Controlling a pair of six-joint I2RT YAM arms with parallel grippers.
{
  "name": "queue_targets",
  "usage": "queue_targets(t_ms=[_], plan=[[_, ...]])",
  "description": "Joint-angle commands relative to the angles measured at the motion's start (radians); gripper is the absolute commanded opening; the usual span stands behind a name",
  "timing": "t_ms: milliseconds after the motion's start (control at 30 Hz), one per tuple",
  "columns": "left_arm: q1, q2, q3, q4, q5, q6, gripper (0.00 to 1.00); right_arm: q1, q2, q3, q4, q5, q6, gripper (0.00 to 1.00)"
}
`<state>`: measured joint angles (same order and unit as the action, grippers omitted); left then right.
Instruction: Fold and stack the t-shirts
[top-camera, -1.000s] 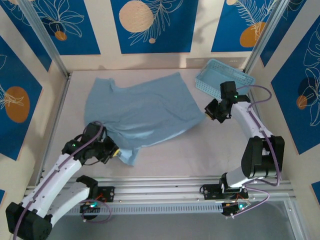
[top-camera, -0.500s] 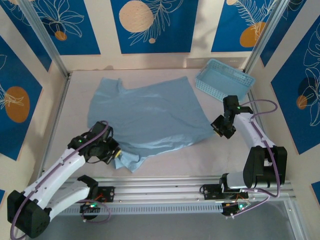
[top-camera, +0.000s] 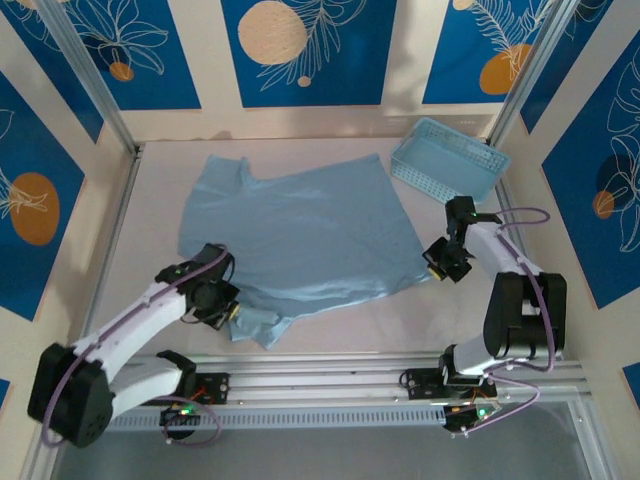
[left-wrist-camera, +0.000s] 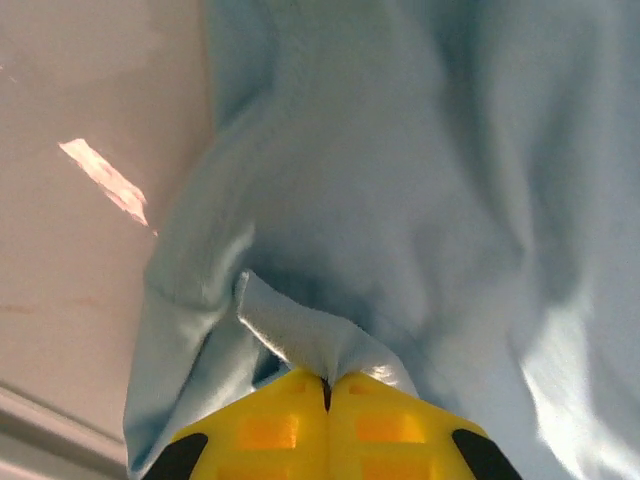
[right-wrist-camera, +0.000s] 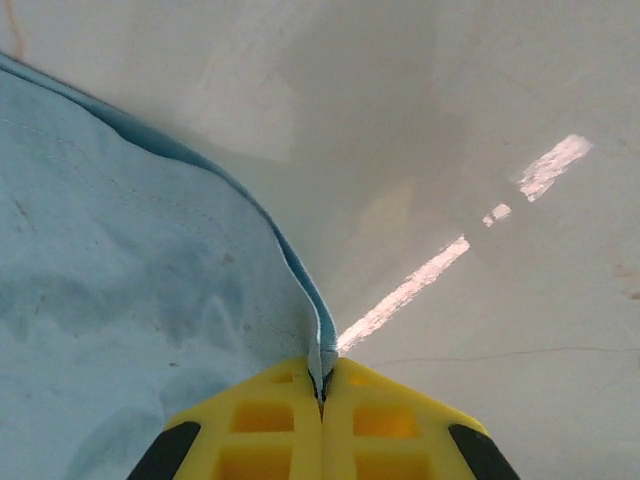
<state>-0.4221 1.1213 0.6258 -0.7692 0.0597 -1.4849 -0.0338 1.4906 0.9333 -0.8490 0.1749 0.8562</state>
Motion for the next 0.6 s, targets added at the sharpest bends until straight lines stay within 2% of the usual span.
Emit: queue_targets(t_ms=[0, 200, 333, 567], plan=[[0.062, 0.105, 0.010, 0.047, -0.049, -0.069, 0.00, 0.026, 0.082, 0.018, 0.003, -0.033, 0.009, 0.00], [0.170, 0.343, 0.085, 0.095, -0.038, 0.016, 0.00, 0.078, 0.218, 0.082, 0.022, -0.083, -0.017, 0.00], [0.286, 0.488, 0.175, 0.088, -0.062, 0.128, 0.00, 0.142, 0.317, 0.155, 0.044, -0.155, -0.006, 0.00], [0.501, 0.748, 0.457, 0.077, -0.065, 0.373, 0.00, 0.253, 0.552, 0.464, -0.004, -0.207, 0.032, 0.00]])
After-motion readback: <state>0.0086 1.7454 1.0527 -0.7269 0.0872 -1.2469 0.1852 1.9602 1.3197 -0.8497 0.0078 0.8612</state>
